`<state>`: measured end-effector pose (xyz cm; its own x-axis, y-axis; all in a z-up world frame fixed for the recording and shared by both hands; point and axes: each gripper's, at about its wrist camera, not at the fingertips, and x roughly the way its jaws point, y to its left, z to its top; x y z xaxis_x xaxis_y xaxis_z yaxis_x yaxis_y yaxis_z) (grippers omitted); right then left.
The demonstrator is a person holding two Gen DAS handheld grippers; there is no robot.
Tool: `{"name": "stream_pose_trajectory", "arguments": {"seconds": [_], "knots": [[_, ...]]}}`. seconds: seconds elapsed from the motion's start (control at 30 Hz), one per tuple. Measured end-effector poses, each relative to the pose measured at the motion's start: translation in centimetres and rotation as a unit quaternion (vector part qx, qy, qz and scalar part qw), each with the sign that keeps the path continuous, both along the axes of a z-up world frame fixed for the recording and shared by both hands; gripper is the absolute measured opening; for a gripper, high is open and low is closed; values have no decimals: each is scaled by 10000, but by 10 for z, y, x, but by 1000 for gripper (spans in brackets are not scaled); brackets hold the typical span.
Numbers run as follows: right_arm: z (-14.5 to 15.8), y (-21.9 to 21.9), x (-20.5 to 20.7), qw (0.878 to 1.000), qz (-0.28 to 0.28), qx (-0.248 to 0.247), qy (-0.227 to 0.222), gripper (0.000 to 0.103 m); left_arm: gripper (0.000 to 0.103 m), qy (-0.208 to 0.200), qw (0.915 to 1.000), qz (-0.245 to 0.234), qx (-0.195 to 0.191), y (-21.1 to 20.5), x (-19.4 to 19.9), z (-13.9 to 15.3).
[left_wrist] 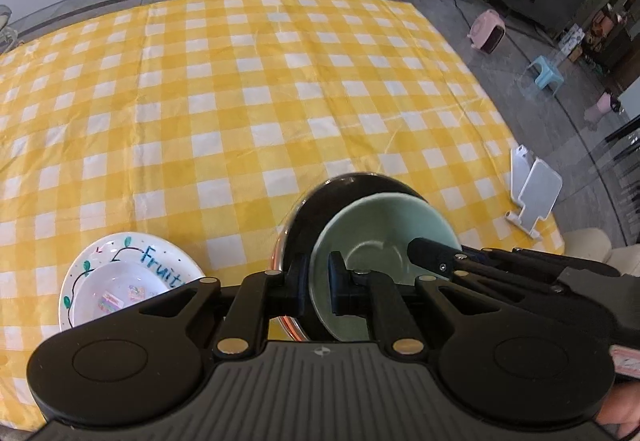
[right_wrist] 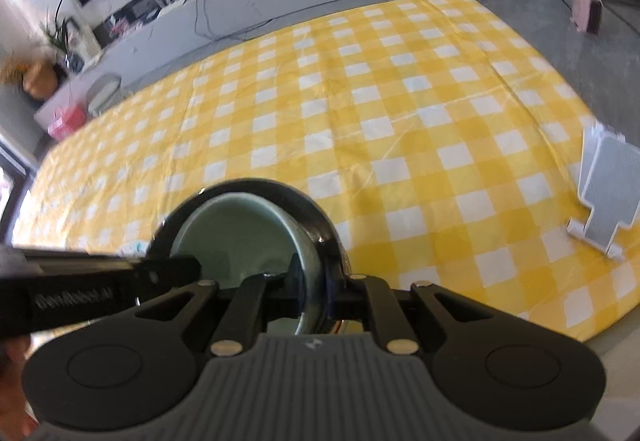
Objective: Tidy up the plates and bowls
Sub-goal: 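Lower the green bowl into the orange bowl and open the left tool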
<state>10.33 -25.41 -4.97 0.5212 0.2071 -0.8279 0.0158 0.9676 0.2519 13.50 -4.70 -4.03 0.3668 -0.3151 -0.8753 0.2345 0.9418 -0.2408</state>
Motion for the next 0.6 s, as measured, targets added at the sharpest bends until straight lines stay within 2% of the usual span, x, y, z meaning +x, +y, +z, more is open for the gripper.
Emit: {"name": "stream_pose_trajectory", "arguments": {"seconds": [0.17,0.3,0.5,0.6], "knots": [[0,1,3,9999,34,-121,-3,8,11,-196,9993,153,-270,12,-3,11],[5,3,0,9998,52,-158,-125,12,20,-369,9976,311,-499,22,-6,16],[16,3,-4,9989,-15,-254,-405,12,23,-517,9941,556,-768,35,-11,18],[24,1,-8,9971,-130,-414,-626,19,25,-538,9926,669,-861,41,-13,17]]}}
